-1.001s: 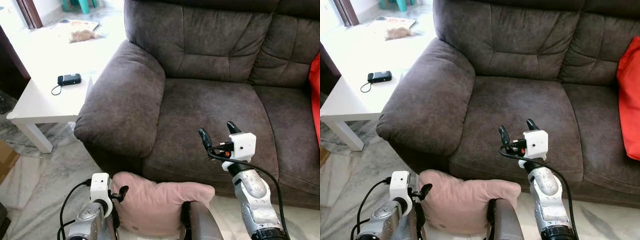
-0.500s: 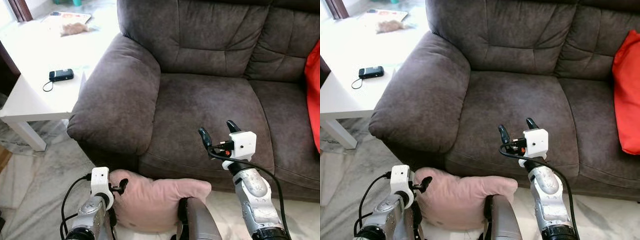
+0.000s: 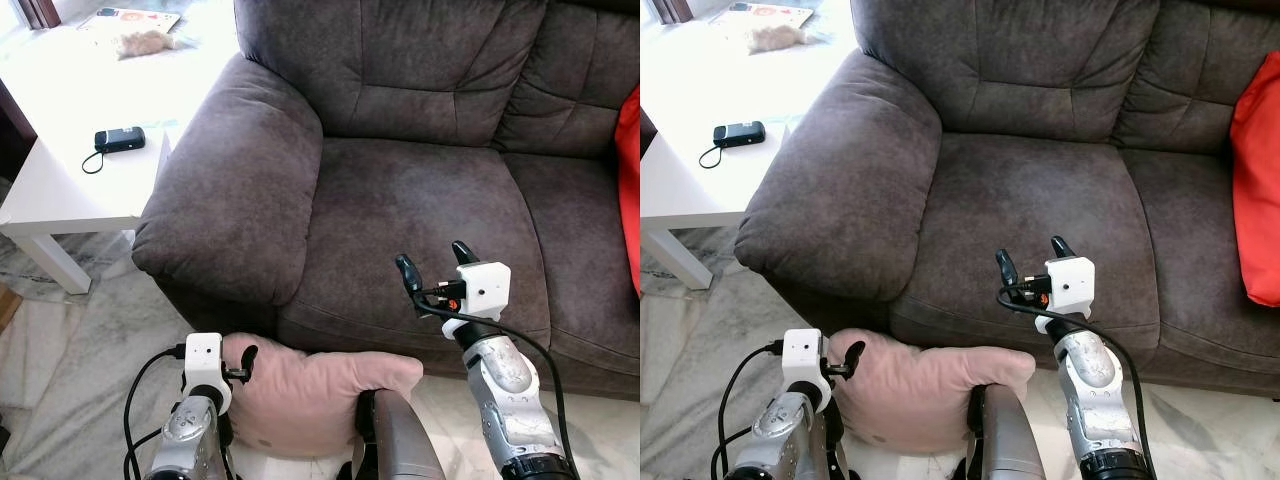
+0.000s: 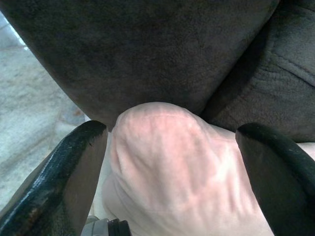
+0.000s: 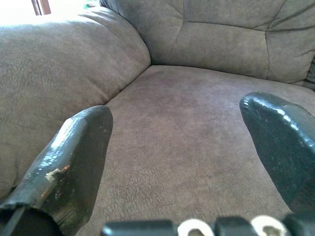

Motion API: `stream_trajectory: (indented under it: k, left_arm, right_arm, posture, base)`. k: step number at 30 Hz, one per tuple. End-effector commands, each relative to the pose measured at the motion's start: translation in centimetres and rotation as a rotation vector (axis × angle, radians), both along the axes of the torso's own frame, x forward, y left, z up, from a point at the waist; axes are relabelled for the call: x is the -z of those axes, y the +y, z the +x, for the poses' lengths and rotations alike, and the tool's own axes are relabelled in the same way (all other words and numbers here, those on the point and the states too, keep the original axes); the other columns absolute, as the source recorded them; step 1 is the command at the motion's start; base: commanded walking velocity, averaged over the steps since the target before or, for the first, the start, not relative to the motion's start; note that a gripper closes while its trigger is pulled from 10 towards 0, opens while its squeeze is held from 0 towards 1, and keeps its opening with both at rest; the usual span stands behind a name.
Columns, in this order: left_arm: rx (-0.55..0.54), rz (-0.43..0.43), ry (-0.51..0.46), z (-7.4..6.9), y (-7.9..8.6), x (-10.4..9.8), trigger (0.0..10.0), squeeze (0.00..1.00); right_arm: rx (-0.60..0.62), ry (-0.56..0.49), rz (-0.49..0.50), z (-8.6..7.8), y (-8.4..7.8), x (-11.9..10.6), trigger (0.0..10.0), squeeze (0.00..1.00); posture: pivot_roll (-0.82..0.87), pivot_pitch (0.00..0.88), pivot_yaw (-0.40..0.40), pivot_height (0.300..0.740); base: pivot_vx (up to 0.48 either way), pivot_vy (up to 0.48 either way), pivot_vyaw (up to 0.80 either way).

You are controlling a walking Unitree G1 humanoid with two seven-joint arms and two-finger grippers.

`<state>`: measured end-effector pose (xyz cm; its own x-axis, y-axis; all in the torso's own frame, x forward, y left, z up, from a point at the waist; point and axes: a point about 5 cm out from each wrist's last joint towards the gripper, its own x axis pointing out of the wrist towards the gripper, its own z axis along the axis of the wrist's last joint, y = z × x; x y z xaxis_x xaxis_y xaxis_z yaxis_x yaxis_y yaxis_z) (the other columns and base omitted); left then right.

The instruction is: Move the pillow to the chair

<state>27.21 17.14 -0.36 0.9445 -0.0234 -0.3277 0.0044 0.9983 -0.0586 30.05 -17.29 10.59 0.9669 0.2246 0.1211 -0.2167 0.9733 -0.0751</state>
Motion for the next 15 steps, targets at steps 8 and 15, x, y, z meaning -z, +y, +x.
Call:
stream_trajectory:
  k: [8,15]
  left_arm:
    - [0.000,0.003,0.002,-0.48,-0.09,0.37,10.0,0.00]
    - [0.005,-0.001,0.001,-0.45,-0.24,0.36,10.0,0.00]
  right_arm:
    - [0.015,-0.015,0.023,-0.02,-0.08,-0.34,10.0,0.00]
    - [0.013,-0.017,0.025,0.01,-0.06,-0.36,10.0,0.00]
  posture:
    - [-0.03,0.149,-0.075,0.564]
    - [-0.03,0.143,-0.073,0.564]
  base:
    - [0.000,0.000,0.00]
    - [0.000,0.000,0.00]
